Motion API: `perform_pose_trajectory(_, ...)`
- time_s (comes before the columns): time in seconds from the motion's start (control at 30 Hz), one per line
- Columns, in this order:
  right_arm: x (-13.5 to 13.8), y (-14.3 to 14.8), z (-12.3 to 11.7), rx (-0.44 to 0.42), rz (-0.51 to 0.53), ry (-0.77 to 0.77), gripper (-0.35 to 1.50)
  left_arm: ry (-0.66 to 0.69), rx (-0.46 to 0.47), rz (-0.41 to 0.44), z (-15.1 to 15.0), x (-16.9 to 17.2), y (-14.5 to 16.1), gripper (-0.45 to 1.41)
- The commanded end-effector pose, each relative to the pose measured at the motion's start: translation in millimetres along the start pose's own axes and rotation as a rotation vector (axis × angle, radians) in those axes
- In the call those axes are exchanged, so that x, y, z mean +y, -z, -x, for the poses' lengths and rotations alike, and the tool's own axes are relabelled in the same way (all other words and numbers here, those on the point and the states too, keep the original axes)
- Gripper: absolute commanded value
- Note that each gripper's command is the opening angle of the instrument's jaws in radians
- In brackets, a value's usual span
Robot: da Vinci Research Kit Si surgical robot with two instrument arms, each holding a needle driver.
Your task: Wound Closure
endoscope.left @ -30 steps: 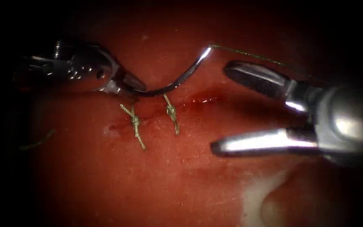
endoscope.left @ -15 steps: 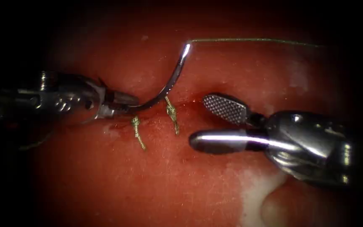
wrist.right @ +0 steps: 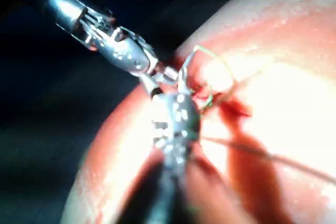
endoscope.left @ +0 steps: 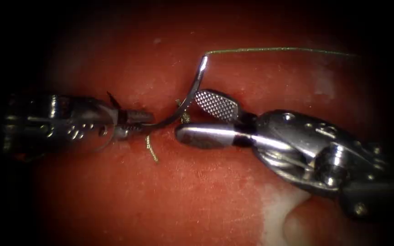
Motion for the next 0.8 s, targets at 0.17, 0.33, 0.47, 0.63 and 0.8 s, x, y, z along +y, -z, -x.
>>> perform_pose_trajectory(0.17, -0.6, -1.0, 0.4, 0.004, 0.001, 0.003, 1.31, -0.007, 0.012, -0.001, -0.7, 0.6, -0.2, -0.35)
perform_pose_trajectory(0.33, -0.2, -1.1, 0.4, -0.013, -0.005, 0.004, 1.33, -0.012, 0.03, -0.017, -1.3, 0.4, 0.5, -0.35)
perform_pose_trajectory(0.47, -0.6, -1.6, 0.4, -0.016, -0.005, 0.002, 1.35, -0.014, 0.035, -0.011, -1.8, 0.8, 0.5, -0.35)
perform_pose_trajectory(0.63, -1.3, -2.0, 0.1, -0.011, -0.004, 0.008, 1.26, -0.024, 0.035, -0.017, -2.3, 1.1, 0.5, -0.35)
perform_pose_trajectory(0.8, -2.0, -1.0, -0.2, -0.032, 0.001, 0.021, -0.35, -0.023, 0.043, -0.015, -2.2, 0.9, 0.5, -0.35)
